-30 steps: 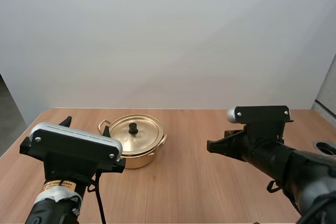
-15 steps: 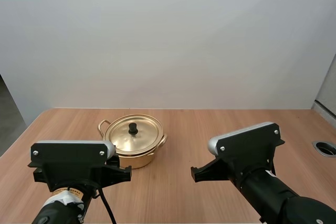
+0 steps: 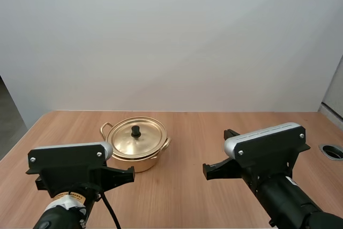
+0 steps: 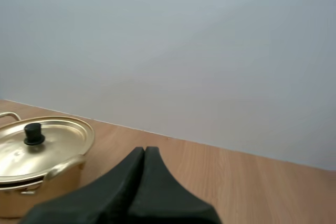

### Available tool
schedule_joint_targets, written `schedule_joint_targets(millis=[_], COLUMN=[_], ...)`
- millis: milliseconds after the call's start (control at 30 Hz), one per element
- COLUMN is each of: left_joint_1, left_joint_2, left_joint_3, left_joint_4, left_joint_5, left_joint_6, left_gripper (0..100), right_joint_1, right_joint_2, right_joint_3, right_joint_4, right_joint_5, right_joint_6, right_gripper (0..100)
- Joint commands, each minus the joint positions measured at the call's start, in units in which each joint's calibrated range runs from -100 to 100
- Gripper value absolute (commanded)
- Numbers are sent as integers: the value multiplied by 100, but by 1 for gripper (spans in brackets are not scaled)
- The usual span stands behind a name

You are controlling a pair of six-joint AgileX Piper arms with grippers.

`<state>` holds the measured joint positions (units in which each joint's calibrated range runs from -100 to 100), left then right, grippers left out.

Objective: Open the pot, put the car inside, and close it

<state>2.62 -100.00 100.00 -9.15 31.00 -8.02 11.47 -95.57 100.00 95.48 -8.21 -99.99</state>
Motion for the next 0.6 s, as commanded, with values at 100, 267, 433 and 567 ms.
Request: schedule_joint_targets(millis=[100,267,433,567], left_joint_1=[0,0,0,0], left_joint_2=[0,0,0,0], left_joint_3=[0,0,0,0], left_joint_4=[5,5,5,5], left_joint_5=[68,68,68,68], left_joint_6=[-229,-229,-229,-229], left_gripper=[0,0,0,0], right_joint_1=[-166,-384,-384,-384], right_joint_2=[-166,-443,-443,-443], right_joint_3=[0,0,0,0], right_joint_4=[-1383,-2621,-3800,-5085], right_joint_5=[-4459,-4365,-4956,-5236], right_joint_6=[68,1152,2273,3664], right_gripper=[0,0,0,0])
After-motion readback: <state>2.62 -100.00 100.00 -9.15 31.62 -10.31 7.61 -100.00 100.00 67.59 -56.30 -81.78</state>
